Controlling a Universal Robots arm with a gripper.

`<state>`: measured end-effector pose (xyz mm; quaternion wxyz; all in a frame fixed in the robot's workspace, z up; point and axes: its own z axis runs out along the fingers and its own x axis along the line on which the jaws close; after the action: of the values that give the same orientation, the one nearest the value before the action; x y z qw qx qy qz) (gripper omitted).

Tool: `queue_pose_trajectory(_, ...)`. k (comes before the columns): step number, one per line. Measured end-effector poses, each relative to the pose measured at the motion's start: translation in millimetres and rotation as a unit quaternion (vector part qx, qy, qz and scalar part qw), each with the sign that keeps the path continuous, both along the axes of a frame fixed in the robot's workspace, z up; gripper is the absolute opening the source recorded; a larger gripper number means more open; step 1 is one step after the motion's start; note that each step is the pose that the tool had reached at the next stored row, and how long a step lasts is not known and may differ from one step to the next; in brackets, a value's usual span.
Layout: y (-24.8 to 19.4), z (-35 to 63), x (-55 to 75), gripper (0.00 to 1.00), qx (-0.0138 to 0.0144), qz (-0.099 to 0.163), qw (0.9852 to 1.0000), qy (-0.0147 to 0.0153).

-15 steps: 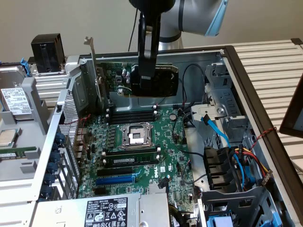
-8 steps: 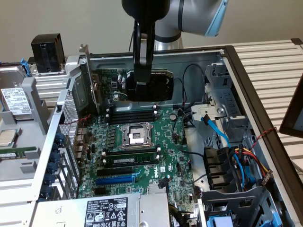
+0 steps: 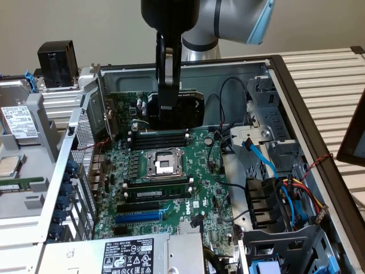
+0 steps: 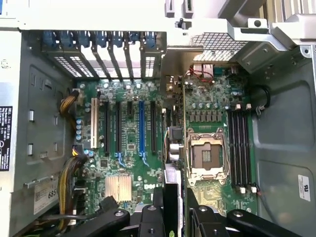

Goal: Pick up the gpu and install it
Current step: 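Insert the gpu into the slot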

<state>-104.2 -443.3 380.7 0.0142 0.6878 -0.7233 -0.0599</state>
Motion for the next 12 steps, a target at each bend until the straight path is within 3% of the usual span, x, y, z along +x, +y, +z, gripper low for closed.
queue_pose_trajectory(3, 0.0, -0.4, -1.3, 0.27, -0.0114, 0.007, 0.9999, 0.0012)
queue_pose_trajectory(9, 0.0, -3.2, -7.3, 0.27, -0.029, 0.02, 0.9994, 0.0012)
queue_pose_trajectory(12, 0.6, -5.8, -9.9, 0.27, -0.033, 0.025, 0.9991, 0.0012)
